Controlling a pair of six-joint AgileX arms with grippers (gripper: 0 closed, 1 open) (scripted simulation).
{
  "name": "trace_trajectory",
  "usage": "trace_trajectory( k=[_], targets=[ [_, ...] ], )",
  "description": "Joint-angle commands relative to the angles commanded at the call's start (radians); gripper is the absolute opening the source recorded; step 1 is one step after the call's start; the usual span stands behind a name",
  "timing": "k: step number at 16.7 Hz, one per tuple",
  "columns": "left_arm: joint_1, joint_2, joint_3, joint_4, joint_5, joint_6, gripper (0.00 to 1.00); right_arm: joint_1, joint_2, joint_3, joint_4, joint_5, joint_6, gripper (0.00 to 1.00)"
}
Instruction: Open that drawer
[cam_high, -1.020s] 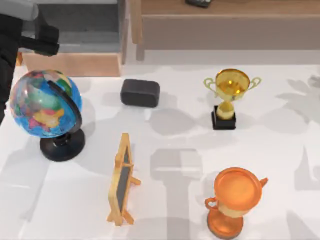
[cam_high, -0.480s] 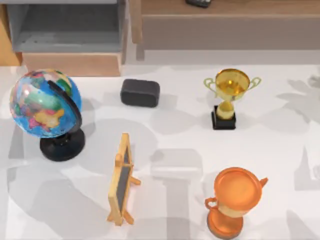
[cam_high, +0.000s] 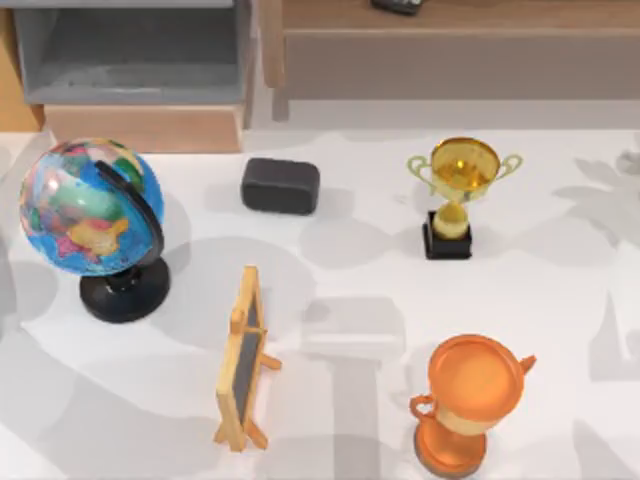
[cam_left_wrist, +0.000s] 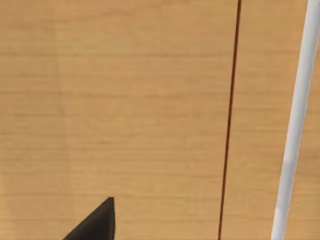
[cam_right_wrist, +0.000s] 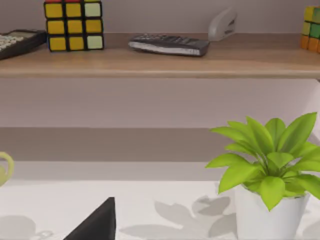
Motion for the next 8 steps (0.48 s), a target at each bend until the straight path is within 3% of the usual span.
trace_trajectory(
  k=[8],
  targets=[
    [-0.013, 0.023, 0.052, -0.028, -0.013, 0.0, 1.0, 0.0, 0.0, 0.0, 0.0, 0.0, 0.0, 1.0]
  ],
)
